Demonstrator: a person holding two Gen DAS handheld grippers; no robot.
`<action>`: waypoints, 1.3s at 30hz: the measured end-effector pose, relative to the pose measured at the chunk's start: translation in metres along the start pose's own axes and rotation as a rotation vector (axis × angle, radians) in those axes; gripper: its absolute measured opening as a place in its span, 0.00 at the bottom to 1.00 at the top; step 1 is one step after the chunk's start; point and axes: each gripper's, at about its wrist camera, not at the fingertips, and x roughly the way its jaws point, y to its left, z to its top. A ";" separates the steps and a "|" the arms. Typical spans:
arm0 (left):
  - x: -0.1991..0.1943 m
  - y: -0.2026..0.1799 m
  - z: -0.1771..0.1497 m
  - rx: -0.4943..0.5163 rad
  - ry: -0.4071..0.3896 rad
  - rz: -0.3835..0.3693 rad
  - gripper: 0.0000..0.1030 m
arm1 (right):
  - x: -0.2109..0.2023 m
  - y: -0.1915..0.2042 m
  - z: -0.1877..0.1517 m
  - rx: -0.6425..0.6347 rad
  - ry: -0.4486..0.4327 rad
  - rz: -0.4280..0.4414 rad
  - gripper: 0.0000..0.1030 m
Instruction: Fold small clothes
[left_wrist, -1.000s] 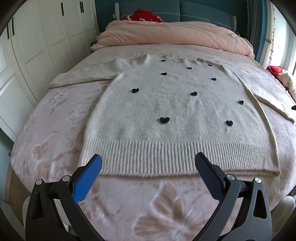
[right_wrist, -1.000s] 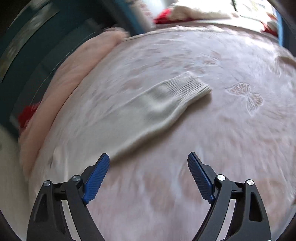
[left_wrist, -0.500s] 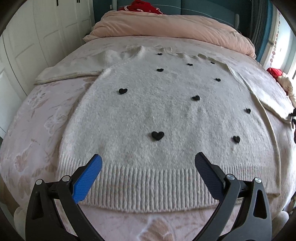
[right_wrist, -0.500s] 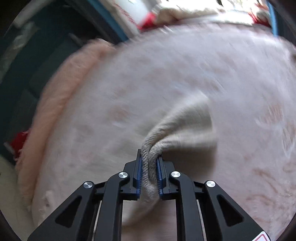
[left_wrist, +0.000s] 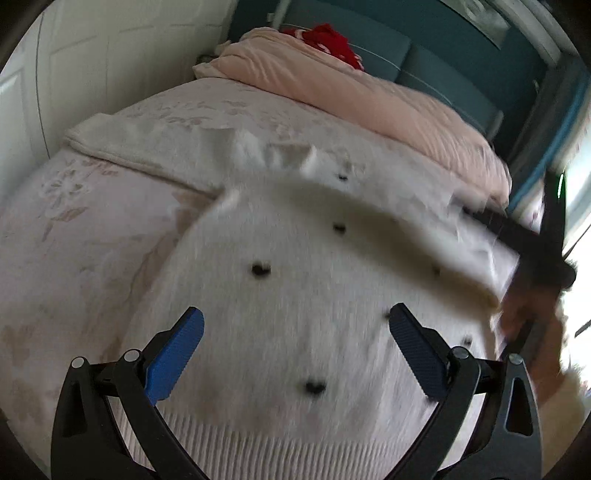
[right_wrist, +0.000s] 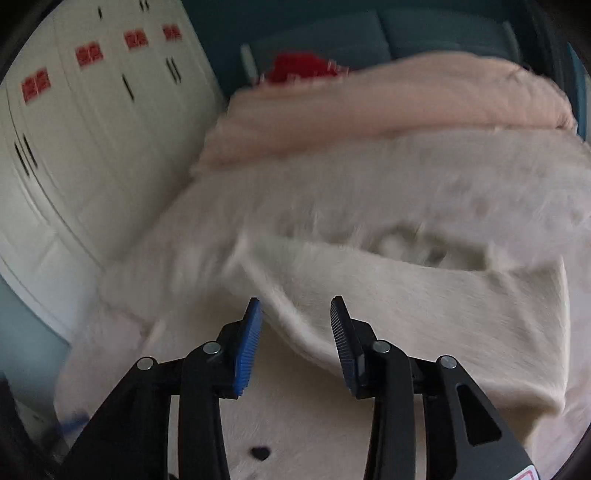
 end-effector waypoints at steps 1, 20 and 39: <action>0.007 0.004 0.013 -0.027 0.004 -0.026 0.95 | -0.001 -0.004 -0.015 0.024 0.007 0.009 0.36; 0.216 -0.059 0.108 -0.141 0.146 -0.081 0.08 | -0.060 -0.153 -0.125 0.384 -0.003 -0.156 0.55; 0.211 0.020 0.096 -0.138 0.007 -0.084 0.11 | -0.038 -0.203 -0.084 0.661 -0.212 -0.108 0.05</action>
